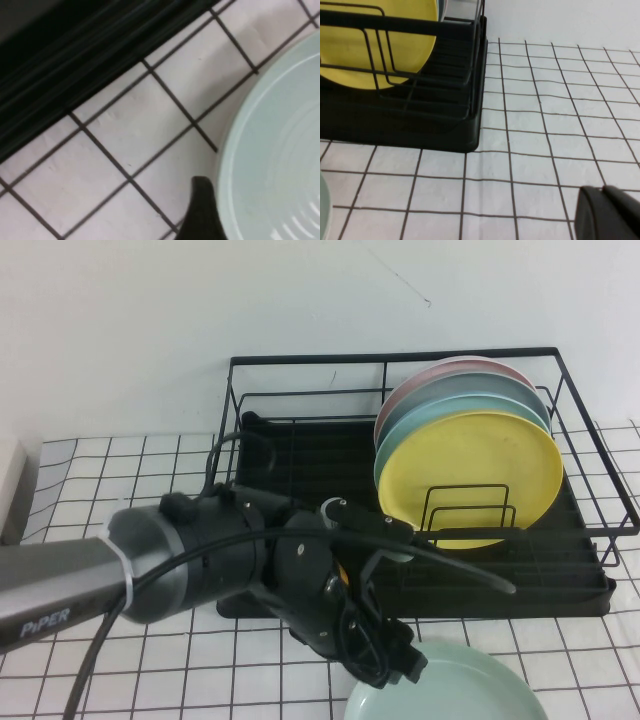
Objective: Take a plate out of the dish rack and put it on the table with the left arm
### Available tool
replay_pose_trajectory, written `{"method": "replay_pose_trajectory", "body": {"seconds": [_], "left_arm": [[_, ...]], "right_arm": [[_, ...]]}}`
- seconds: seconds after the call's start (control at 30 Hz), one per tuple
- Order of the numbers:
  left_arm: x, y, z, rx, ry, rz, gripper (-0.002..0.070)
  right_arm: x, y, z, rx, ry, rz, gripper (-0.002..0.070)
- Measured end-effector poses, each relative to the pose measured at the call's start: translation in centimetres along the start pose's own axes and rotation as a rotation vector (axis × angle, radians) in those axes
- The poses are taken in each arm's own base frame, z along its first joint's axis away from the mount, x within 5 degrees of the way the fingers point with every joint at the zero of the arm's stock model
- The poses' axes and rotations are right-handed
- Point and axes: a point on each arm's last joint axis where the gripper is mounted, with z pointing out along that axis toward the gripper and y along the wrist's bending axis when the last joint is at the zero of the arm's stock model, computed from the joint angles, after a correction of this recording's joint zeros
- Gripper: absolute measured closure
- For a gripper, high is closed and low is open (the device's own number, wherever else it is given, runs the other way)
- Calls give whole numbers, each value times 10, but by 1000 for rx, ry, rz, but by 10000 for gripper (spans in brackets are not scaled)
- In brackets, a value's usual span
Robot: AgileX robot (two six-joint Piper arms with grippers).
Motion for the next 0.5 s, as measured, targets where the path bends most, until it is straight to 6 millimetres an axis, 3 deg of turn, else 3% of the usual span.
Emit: {"method": "replay_pose_trajectory", "body": {"seconds": [0.1,0.17,0.23,0.3,0.5], "left_arm": [[-8,-6,-10,22,36,6,242],[-14,-11,-19,40,53,12,350],[-19,-15,-28,52,45,28,515],[-20,-19,-39,58,20,49,606],[-11,-52,-94,89,-168,184,669]], "right_arm": [[0,0,0,0,0,0,678],[0,0,0,0,0,0,678],[0,0,0,0,0,0,678],[0,0,0,0,0,0,678],[0,0,0,0,0,0,678]]}}
